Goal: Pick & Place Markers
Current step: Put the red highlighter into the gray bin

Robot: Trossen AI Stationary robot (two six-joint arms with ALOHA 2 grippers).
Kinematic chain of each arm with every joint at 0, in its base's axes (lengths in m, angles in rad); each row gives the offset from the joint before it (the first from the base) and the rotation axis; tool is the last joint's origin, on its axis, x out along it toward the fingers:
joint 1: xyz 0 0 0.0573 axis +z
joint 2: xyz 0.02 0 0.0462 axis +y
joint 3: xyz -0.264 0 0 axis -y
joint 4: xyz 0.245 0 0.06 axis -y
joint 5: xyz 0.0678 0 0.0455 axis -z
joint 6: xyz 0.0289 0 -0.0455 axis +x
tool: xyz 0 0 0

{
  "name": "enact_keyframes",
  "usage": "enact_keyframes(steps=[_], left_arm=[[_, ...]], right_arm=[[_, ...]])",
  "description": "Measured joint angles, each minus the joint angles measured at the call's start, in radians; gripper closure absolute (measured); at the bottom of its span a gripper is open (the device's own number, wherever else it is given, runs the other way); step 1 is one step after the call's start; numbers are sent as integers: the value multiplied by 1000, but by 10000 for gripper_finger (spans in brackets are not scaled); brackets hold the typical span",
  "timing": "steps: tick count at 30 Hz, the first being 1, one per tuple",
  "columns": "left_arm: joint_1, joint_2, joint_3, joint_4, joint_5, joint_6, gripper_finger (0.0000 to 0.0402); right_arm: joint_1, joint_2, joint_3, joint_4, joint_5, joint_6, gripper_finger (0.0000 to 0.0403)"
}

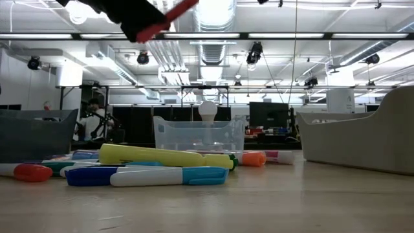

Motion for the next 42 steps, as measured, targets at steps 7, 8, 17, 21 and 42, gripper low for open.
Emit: enact_keyframes(steps=[7, 8, 17, 21, 42], left_arm=[[-16, -39, -1, 28, 11, 0, 356], [-16, -34, -1, 35, 11, 1, 356], [-16, 19, -2, 92, 50, 7, 348], [-16, 42, -2, 118, 53, 8, 347], [-16, 88, -2, 172, 69, 13, 345]], right_arm=[[-49, 0, -33, 49, -4, 12, 223], [-56, 0, -36, 58, -8, 11, 213], [-93, 0, -60, 163, -163, -35, 189], [-93, 0, -70, 226, -169, -54, 188], [-100, 0, -87, 274, -237, -29, 257]])
